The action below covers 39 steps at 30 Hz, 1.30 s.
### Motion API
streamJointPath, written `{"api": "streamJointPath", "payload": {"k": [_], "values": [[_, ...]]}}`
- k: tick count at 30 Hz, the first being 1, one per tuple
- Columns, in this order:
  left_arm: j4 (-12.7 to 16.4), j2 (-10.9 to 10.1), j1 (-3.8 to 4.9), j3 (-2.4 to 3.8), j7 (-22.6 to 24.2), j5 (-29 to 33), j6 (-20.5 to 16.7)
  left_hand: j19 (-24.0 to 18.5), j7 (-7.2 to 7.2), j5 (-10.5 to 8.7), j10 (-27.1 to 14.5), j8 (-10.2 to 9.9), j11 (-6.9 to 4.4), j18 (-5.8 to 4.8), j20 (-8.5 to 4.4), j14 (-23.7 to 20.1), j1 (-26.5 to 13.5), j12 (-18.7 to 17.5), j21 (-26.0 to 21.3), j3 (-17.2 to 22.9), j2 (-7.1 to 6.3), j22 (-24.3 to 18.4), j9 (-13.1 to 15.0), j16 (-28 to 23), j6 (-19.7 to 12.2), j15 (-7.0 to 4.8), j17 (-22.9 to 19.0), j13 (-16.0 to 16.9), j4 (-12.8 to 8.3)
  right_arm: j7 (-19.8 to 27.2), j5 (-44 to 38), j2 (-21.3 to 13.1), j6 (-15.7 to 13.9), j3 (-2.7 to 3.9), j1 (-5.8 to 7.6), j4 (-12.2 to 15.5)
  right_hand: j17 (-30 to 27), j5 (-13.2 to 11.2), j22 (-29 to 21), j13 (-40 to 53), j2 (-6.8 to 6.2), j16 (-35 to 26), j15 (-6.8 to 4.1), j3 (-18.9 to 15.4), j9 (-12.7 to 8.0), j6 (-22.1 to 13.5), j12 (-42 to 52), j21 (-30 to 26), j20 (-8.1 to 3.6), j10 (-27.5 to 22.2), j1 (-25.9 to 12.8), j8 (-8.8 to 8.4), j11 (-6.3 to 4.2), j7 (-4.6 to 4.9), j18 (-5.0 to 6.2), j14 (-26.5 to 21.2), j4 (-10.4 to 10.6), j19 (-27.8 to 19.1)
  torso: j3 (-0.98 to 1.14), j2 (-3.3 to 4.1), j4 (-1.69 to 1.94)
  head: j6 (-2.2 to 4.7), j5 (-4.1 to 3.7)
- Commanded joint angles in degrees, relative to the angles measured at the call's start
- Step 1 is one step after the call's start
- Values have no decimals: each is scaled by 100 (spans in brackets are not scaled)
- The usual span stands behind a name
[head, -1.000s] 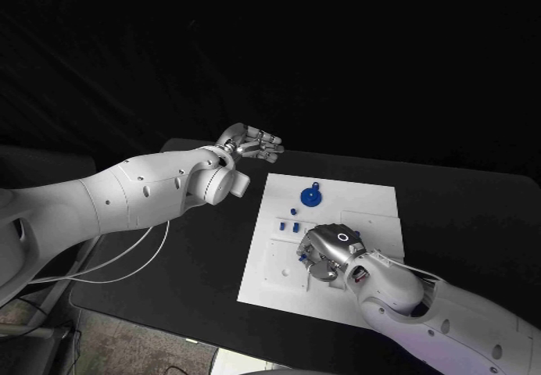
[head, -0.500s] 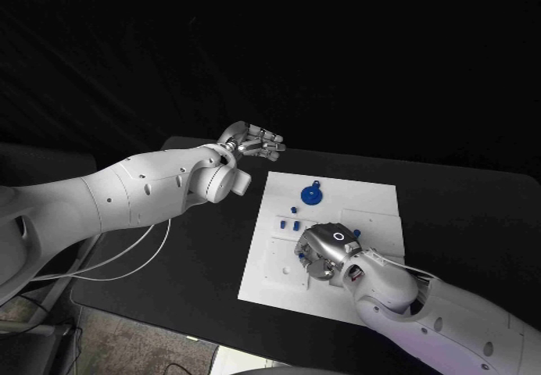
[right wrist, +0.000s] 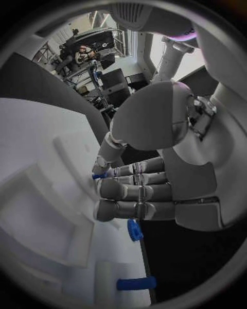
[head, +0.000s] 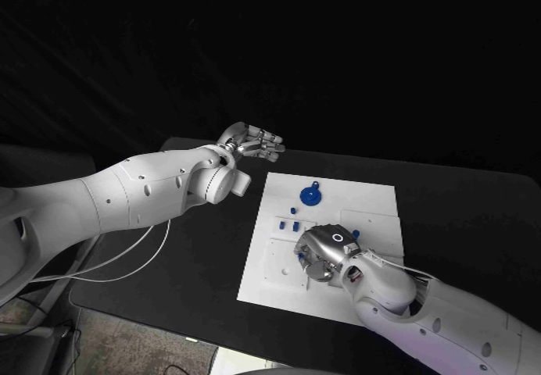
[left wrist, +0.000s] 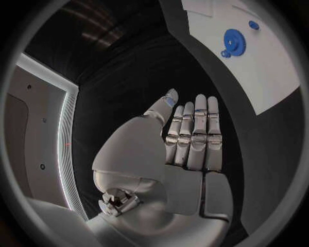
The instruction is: Assemble the parts on the task board
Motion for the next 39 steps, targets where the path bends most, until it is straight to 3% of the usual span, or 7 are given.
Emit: {"api": "streamJointPath", "payload": {"k": [1,8,16,22,26,31,39], "values": [[11,1,8,5,26,-14,41,37,0,-24,-14,-4,8,-91,6,-19,6,4,-27,-10,6,-7,8,-31,-7,34,6,-2,34,-131,84,-26,78,-10,-19,8,-44,38,172,-11,-291,-14,116,-257,-14,-300,6,-212,115,-531,-172,-16,134,-24,137,-1,114,238,4,4,7,7,-9],[9,-10,8,4,20,-13,52,46,-2,-39,-13,-4,7,-93,9,-21,-1,4,-21,-7,6,-82,8,-30,-5,35,7,-2,78,-345,157,-111,-298,-10,-18,166,-311,257,-156,-11,-389,-13,209,-1392,-14,-436,7,-476,246,-1001,172,-15,247,-79,316,36,471,273,9,3,3,48,-30],[6,-44,8,4,9,-13,72,50,-2,-39,-14,-2,7,-92,7,-24,19,5,-21,-3,3,-92,9,-31,-4,35,8,-2,74,-388,320,-364,-572,56,-17,515,-455,-11,-345,-14,-423,83,241,-1670,-15,-539,11,-374,288,-1163,265,-16,293,-116,369,34,760,268,7,1,-3,85,-76],[5,-67,8,4,2,-13,93,49,-1,-37,-13,-2,8,-92,7,-24,25,5,-21,-3,0,-95,9,-31,-5,35,8,-2,71,-371,493,-660,-588,305,-15,768,-483,-24,-347,-15,-393,144,185,-1509,-14,-595,9,-127,238,-878,319,-16,212,-115,307,55,785,280,1,5,-5,170,-202],[9,-84,8,4,27,-22,120,49,1,-35,-12,-3,8,-92,6,-24,35,5,-20,-2,-3,-98,9,-31,-7,35,7,-2,67,-273,750,-927,-402,591,-12,844,-508,-58,-330,-13,-414,198,176,-1318,-16,-580,9,27,220,-773,308,-19,187,-81,273,56,785,275,-3,4,-27,236,-306],[7,-105,7,3,89,-125,164,42,8,-36,-29,-5,16,-93,8,-36,49,2,-19,-3,-16,-100,7,-34,-18,40,4,-3,56,-146,939,-1214,-154,919,-8,871,-565,81,-375,-10,-342,246,210,-1893,-24,-742,14,32,247,-938,368,-17,235,-100,309,37,831,266,6,4,-58,312,-394],[-7,-105,5,3,112,-141,177,42,8,-36,-29,-5,16,-93,8,-36,49,2,-19,-3,-16,-100,7,-34,-18,40,4,-3,56,-142,889,-1385,258,1086,-7,817,-621,-19,-433,-15,-345,297,244,-2197,-25,-812,8,24,287,-1131,494,-18,289,-156,351,15,911,259,7,5,-51,352,-469]]}}
